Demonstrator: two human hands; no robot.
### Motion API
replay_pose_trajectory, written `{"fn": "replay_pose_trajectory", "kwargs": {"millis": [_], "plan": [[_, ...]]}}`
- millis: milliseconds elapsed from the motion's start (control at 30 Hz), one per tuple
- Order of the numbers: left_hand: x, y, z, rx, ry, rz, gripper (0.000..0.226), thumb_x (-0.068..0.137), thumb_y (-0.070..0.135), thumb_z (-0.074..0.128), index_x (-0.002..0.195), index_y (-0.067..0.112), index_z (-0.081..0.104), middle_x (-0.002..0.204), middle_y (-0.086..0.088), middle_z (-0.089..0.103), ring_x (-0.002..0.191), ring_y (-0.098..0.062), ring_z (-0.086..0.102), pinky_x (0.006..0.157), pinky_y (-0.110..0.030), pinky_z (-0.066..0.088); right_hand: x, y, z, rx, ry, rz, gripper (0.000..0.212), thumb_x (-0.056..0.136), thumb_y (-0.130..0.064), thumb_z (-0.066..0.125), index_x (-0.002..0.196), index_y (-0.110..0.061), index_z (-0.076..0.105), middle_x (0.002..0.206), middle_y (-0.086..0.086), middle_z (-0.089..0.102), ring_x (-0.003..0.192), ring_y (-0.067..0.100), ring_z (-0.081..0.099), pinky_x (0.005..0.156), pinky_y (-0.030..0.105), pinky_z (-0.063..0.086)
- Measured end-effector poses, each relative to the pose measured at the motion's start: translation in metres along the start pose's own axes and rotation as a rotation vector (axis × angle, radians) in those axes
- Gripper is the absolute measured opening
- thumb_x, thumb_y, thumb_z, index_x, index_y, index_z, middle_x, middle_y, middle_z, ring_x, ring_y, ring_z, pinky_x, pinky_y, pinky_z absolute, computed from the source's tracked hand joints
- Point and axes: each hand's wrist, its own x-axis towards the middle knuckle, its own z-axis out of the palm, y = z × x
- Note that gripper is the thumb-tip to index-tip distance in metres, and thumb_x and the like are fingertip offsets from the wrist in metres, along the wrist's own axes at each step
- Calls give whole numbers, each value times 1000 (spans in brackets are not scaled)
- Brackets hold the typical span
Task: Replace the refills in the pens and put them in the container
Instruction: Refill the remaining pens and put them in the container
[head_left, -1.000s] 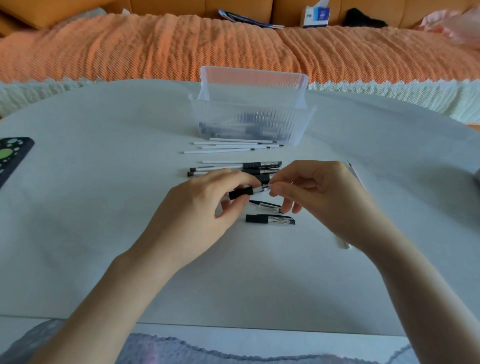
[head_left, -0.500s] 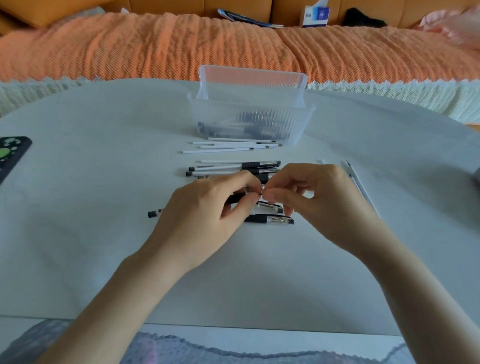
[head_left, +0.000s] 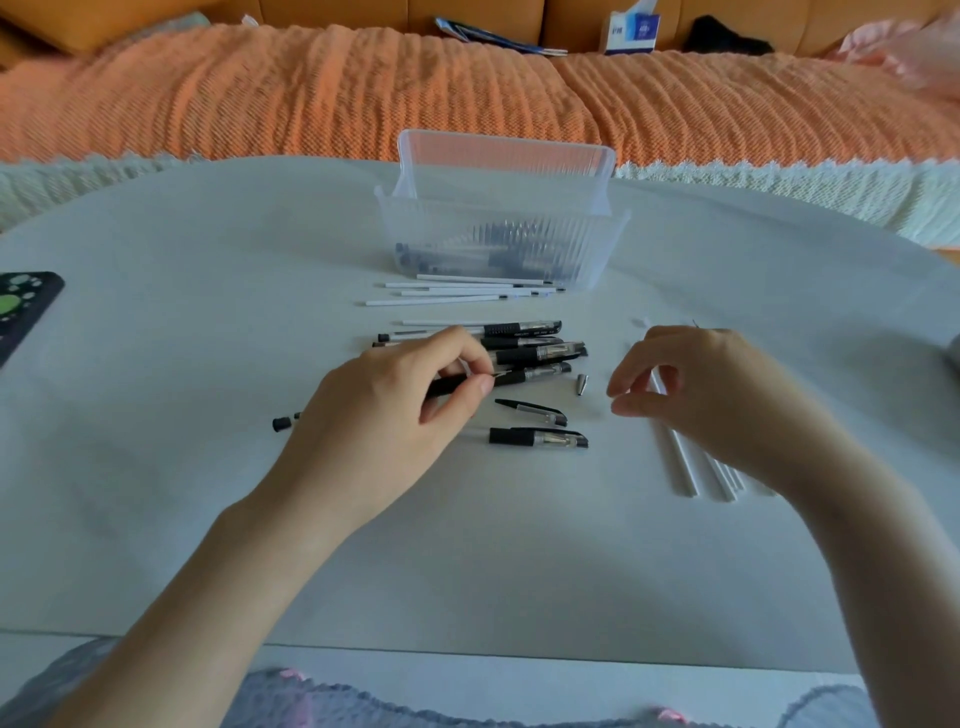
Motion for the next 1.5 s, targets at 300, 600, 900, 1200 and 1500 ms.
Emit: {"fn": "replay_pose_trajectory", "kwargs": {"millis": [300, 600, 900, 1200, 1500], "plan": [[1, -1, 3, -10, -4, 11, 17, 83, 48, 45, 90, 34, 52, 74, 19, 60, 69, -11, 59, 63, -34, 49, 2, 0, 2, -40, 94, -19, 3, 78, -29, 71, 77, -30, 68, 70, -14, 54, 70, -1, 46, 61, 25, 34], [1, -2, 4, -97, -24, 19, 11, 83, 35, 55, 87, 27, 61, 78, 13, 63, 73, -13, 61, 66, -31, 45, 5, -18, 28, -170, 212, 33, 28, 80, -53, 62, 79, -25, 63, 82, -8, 55, 87, 10, 42, 64, 28, 29], [2, -3, 3, -111, -22, 34, 14, 83, 30, 57, 93, 25, 64, 81, 17, 63, 79, -5, 59, 69, -19, 45, 7, -14, 27, -98, 191, -43, 12, 83, -38, 65, 78, -27, 64, 74, -15, 54, 72, 5, 40, 60, 18, 29], [2, -2, 1, -93, -26, 40, 9, 85, 22, 66, 94, 23, 65, 81, 22, 59, 81, 0, 58, 69, -12, 45, -4, -35, 19, 324, 133, -217, 7, 78, -19, 73, 75, -19, 66, 66, -15, 61, 62, -1, 53, 61, 7, 39], [2, -2, 1, -85, -42, 60, 9, 84, 21, 68, 93, 21, 65, 83, 19, 62, 82, 1, 58, 68, -12, 45, -1, -37, 22, 363, 124, -269, 7, 78, -14, 74, 79, -14, 67, 66, -9, 60, 68, 14, 55, 62, 16, 44]]}}
